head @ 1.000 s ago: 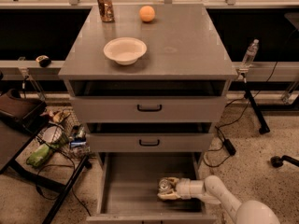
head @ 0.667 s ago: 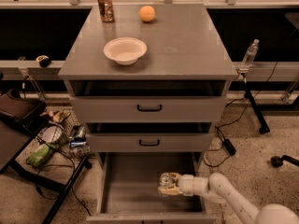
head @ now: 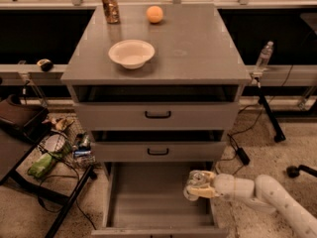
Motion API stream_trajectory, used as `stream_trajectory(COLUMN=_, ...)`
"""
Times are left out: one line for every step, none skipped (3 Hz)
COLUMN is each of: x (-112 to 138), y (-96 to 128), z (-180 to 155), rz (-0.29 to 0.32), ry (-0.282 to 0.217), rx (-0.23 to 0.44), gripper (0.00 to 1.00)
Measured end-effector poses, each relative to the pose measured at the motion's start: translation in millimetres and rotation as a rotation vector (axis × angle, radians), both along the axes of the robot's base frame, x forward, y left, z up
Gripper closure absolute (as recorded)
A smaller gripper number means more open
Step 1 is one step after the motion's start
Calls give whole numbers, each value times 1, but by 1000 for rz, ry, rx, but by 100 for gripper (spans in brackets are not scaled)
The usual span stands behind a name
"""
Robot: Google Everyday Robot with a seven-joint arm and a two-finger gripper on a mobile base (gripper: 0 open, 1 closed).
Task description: Pick 7up can from bottom drawer and place on counter
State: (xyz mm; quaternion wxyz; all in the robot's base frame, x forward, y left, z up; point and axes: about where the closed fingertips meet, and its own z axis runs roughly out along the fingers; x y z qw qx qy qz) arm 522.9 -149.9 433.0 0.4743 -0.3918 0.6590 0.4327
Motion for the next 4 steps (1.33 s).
stream_trajectory(x=9, y=-24, z=126, rz=-33, ry=46, rx=-32, gripper=100)
stream_trajectory(x=38, y=-47, z=221, rz=-108, ry=16, rx=-103, gripper=100)
stream_trajectory(x=74, y=-61, z=308, rz=-188, ry=-45, rx=-157, gripper=100)
stream_trajectory(x=114, y=-68, z=386, rz=-264, ry=-96, rx=-216, gripper=100)
